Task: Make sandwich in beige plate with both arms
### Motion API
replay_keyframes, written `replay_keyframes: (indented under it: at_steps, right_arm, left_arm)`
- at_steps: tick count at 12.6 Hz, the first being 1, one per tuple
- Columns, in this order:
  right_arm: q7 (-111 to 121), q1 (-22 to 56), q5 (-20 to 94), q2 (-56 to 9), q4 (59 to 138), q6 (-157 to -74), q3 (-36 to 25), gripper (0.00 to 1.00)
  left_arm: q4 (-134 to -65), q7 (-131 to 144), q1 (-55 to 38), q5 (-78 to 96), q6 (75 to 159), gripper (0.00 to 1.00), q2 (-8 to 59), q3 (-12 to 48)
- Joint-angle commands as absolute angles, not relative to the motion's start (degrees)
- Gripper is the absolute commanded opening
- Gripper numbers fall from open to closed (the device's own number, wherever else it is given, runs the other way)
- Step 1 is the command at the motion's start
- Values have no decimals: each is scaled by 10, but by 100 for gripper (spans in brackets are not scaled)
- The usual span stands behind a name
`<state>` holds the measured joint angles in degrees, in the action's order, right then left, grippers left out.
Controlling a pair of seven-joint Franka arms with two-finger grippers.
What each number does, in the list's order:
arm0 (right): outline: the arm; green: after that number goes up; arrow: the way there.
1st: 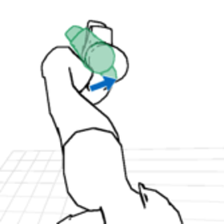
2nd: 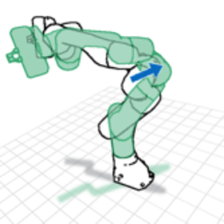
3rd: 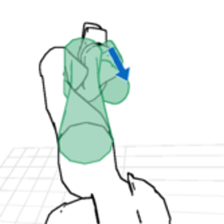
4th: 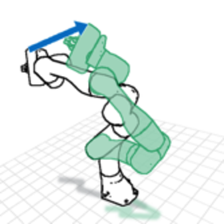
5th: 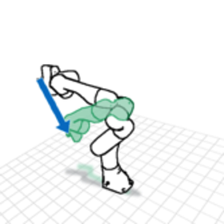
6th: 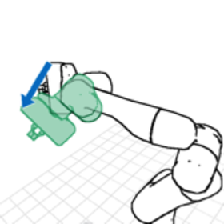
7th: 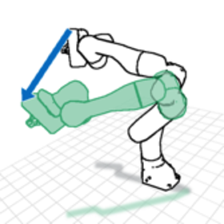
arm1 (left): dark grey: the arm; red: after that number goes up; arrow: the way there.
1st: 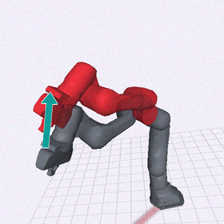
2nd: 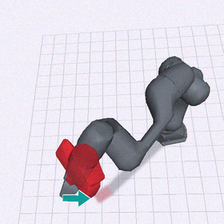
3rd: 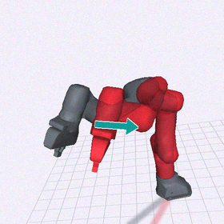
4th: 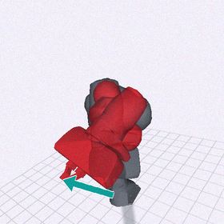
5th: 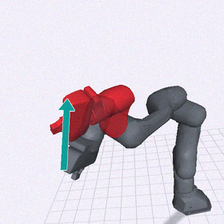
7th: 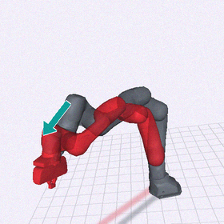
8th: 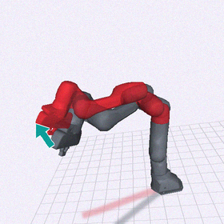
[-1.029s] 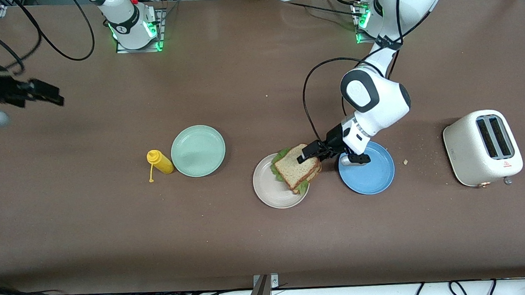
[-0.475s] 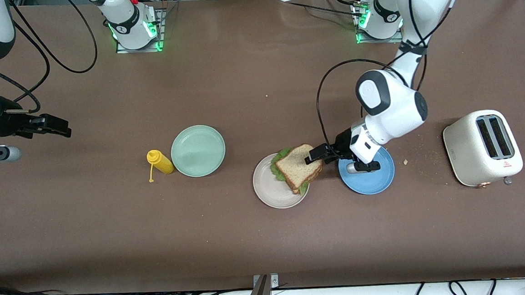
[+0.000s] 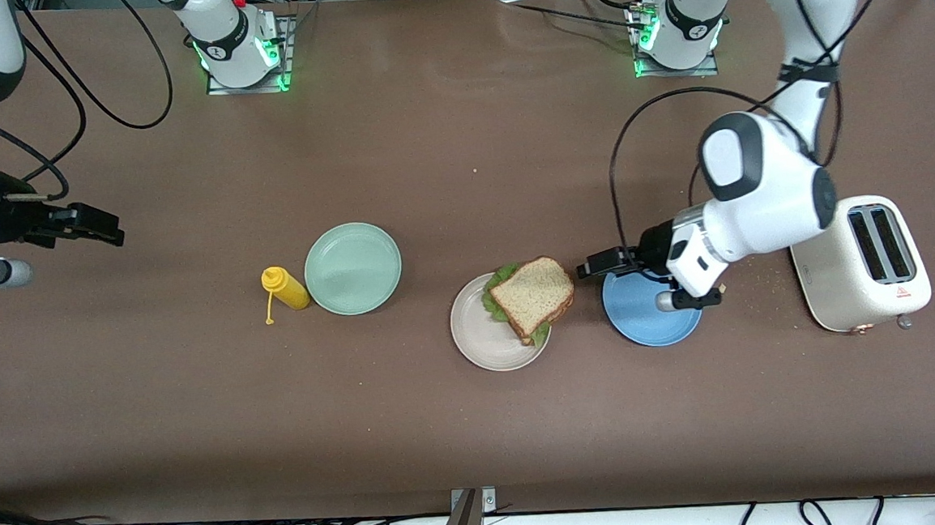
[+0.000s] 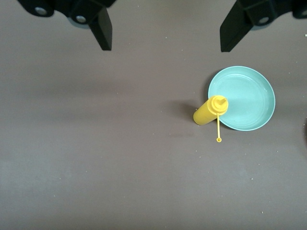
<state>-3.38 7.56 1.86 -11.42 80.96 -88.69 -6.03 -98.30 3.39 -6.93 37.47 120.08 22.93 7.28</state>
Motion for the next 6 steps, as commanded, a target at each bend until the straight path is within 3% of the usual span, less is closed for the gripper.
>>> replay_keyframes:
  at_steps: [1,6]
  right_arm:
    - [-24,64,13,-48,880,-886,-61,100]
    - [-24,1,11,-38,891,-866,-17,100]
  left_arm:
    - [-925,80,-41,309,1109,99,223,74]
    - [-797,91,0,154,930,99,220,73]
